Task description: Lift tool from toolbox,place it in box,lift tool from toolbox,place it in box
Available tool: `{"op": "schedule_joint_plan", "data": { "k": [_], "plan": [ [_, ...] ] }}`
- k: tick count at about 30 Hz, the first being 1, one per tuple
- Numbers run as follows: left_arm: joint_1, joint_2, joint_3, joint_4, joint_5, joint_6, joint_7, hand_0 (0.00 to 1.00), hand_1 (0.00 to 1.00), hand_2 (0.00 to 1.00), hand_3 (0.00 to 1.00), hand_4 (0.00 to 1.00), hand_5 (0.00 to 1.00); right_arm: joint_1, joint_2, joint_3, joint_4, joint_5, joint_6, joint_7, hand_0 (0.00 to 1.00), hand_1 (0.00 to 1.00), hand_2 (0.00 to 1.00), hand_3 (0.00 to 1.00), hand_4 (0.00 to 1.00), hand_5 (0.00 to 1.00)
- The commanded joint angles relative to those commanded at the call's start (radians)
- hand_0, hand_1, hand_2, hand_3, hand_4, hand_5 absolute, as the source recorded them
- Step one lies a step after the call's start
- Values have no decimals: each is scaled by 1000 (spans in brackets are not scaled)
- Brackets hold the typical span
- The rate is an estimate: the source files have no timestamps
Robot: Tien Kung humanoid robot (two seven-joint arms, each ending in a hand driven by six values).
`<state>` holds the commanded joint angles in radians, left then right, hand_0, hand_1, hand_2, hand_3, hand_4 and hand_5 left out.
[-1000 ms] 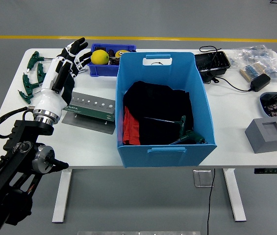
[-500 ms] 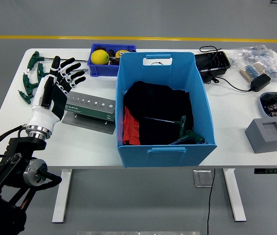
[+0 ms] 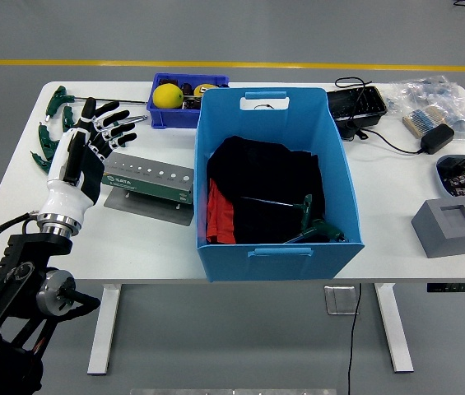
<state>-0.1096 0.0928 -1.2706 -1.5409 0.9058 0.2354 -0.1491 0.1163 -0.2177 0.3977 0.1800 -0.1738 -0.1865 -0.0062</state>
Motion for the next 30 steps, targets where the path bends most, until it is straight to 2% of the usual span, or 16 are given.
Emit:
{"op": "schedule_joint_plan", "data": {
  "k": [4,5,10,11,16,17,28,29,30],
  "plan": [
    [1,-2,-13,-1,17,1,1,578,591,639,676,930,816,-3,1,3,0,-5,0,-1,678,658,723,569,764,698],
    [1,-2,-15,-2,19,2,1,458,545,602,667,936,821,-4,1,5,0,-8,-1,-2,678,657,722,569,764,699],
    [1,-1,-20,-3,30,7,4,458,545,602,667,936,821,-7,3,3,0,-3,-1,-1,678,657,722,569,764,699],
    [1,0,-21,-2,32,7,6,404,517,577,636,940,835,-7,3,3,0,-2,-1,-1,679,657,722,568,764,699],
    [-3,3,-23,1,39,5,16,404,517,577,636,940,835,-8,2,1,0,-3,0,-1,679,657,722,568,764,699],
    [-4,3,-23,0,40,6,17,375,493,542,577,944,859,-8,2,0,0,-2,0,-1,679,657,722,568,764,699],
    [-4,-3,-35,-3,42,5,21,374,496,548,579,945,870,-5,2,-3,0,5,1,0,680,657,722,568,764,699],
    [-5,-2,-36,-3,43,5,22,442,576,626,639,957,900,-5,2,-3,0,6,1,0,679,657,722,568,764,699],
    [-5,-2,-37,-4,43,5,22,442,576,626,639,957,900,-5,2,-4,0,8,2,0,679,657,722,568,764,699]
  ]
}}
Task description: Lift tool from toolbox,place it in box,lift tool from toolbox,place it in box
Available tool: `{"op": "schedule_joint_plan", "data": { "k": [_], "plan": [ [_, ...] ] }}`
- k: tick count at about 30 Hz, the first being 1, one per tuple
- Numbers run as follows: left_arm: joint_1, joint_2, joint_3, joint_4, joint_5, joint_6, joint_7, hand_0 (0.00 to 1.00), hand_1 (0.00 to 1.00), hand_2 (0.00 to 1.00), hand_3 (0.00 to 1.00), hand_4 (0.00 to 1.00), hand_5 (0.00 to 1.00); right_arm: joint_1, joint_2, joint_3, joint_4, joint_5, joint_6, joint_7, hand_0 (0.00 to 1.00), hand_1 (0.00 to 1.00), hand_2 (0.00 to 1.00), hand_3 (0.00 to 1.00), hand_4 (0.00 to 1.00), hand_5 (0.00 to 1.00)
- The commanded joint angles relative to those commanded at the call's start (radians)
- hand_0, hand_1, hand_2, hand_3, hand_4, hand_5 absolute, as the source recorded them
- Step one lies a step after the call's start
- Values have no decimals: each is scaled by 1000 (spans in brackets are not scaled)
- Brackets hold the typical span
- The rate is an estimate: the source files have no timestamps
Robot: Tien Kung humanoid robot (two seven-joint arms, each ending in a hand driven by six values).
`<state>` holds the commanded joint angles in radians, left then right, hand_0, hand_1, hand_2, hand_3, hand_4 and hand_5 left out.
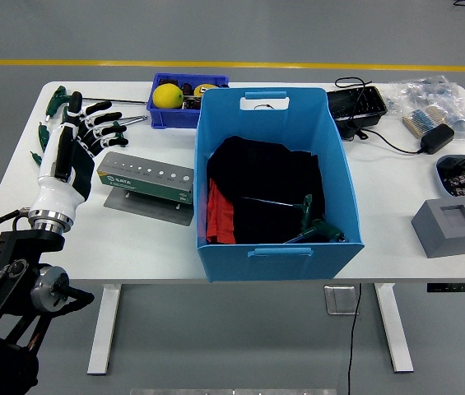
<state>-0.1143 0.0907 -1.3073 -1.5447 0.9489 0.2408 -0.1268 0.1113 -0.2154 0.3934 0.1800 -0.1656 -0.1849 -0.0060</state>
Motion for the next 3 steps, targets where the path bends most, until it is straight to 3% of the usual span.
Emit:
{"op": "schedule_joint_plan", "data": {
  "k": [3],
  "plan": [
    [1,-2,-2,0,0,1,1,442,576,626,639,957,900,1,0,0,0,1,0,0,679,657,722,568,764,699]
  ]
}}
